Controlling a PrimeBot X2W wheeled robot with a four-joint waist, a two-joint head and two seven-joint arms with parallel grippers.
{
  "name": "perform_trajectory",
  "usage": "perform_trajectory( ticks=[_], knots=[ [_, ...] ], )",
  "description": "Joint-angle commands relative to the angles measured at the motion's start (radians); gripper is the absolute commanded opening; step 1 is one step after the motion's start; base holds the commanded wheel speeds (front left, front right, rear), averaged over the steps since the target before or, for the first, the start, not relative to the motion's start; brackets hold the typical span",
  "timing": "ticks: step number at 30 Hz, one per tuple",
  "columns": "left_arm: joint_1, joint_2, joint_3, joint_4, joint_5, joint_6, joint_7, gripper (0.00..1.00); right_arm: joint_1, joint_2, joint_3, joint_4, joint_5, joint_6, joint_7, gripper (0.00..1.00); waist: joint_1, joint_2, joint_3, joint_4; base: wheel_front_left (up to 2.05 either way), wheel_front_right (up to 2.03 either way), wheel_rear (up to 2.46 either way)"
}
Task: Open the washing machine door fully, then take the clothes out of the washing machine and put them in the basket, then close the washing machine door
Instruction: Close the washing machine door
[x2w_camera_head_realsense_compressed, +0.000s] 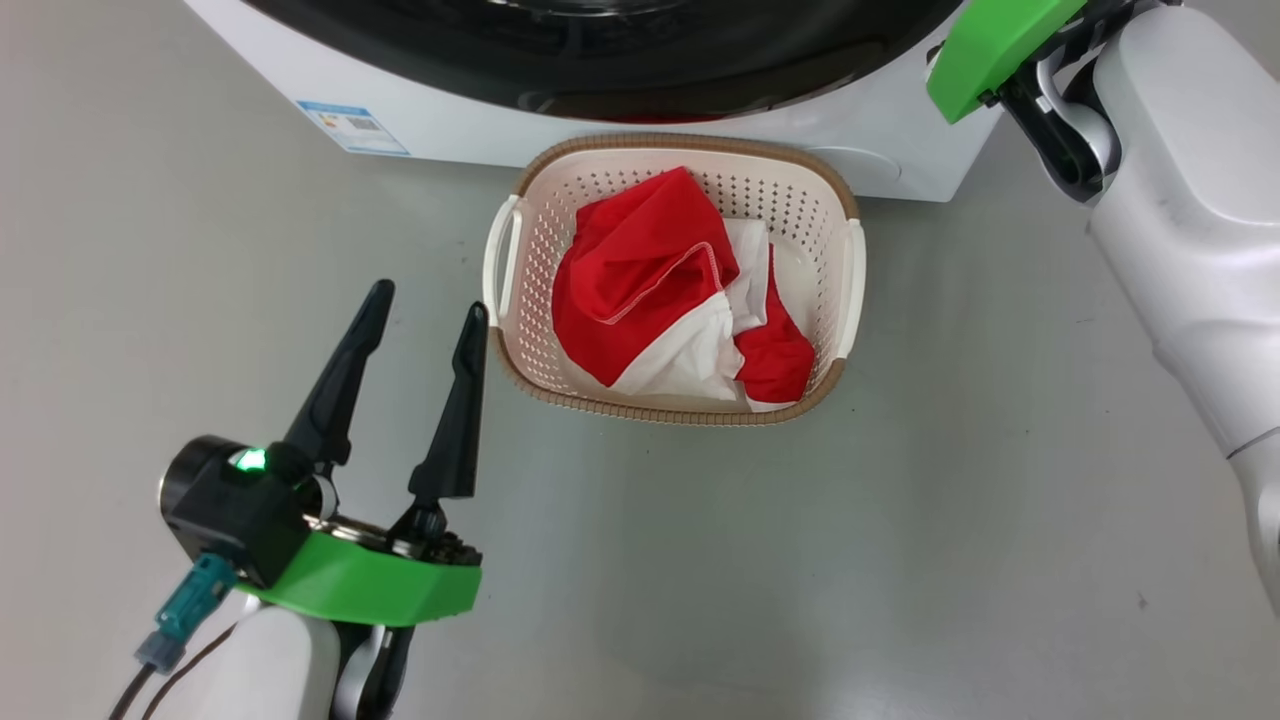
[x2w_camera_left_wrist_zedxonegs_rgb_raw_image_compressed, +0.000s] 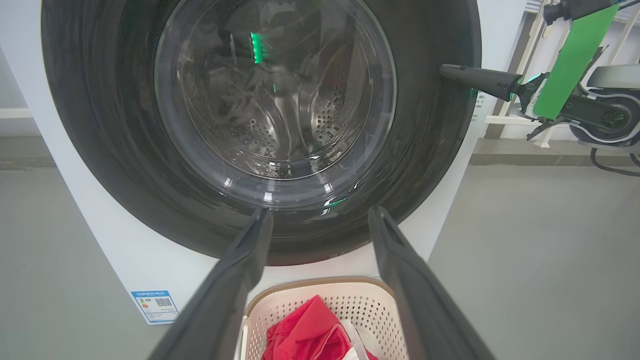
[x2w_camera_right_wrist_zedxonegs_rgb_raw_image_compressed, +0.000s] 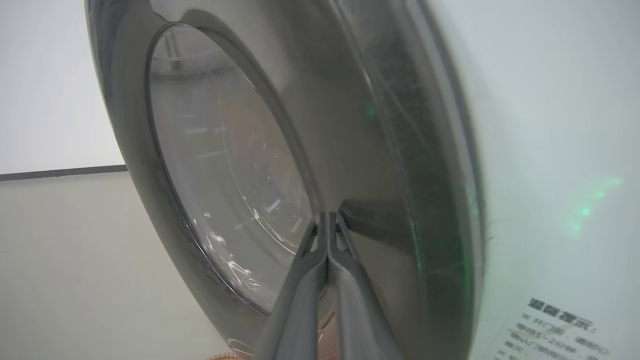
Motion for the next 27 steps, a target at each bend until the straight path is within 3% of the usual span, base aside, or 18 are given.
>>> perform_trajectory(
  ticks=[1,7,8,9,10,11,27],
  knots=[
    [-0.011,0.022,0.034,-0.019,0.003,-0.005,-0.008,1.0,-0.013,-0.032,-0.058,-0.006,-0.007,-0.029,-0.007,0.0,0.0,-0.0001,-0.006,-0.007,0.0,0.0,0.0],
    [-0.003,0.018,0.048,-0.015,-0.003,-0.005,-0.008,1.0,0.055,-0.013,-0.107,-0.058,-0.038,-0.029,-0.007,0.0,0.0,-0.0001,-0.033,-0.036,0.0,0.0,0.0],
    [0.0,0.018,0.053,-0.013,-0.003,-0.005,-0.008,1.0,0.073,-0.01,-0.112,-0.072,-0.04,-0.029,-0.007,0.12,0.0,-0.0001,-0.039,-0.044,0.0,0.0,0.0],
    [0.003,0.018,0.058,-0.01,-0.001,-0.005,-0.008,1.0,0.092,-0.008,-0.116,-0.087,-0.042,-0.029,-0.007,0.37,0.0,-0.0001,-0.046,-0.052,0.0,0.0,0.0],
    [0.005,0.017,0.062,-0.006,0.0,-0.005,-0.008,1.0,0.111,-0.009,-0.124,-0.104,-0.046,-0.029,-0.007,0.62,0.0,-0.0001,-0.053,-0.061,0.0,0.0,0.0],
    [0.008,0.017,0.067,-0.001,-0.001,-0.005,-0.008,1.0,0.131,-0.009,-0.134,-0.122,-0.053,-0.029,-0.007,1.0,0.0,-0.0001,-0.061,-0.069,0.0,0.0,0.0],
    [0.047,0.014,0.141,0.084,0.017,-0.005,-0.008,1.0,0.511,0.022,-0.299,-0.417,-0.171,-0.029,-0.007,1.0,0.0,-0.0001,-0.194,-0.199,0.0,0.0,0.0]
  ],
)
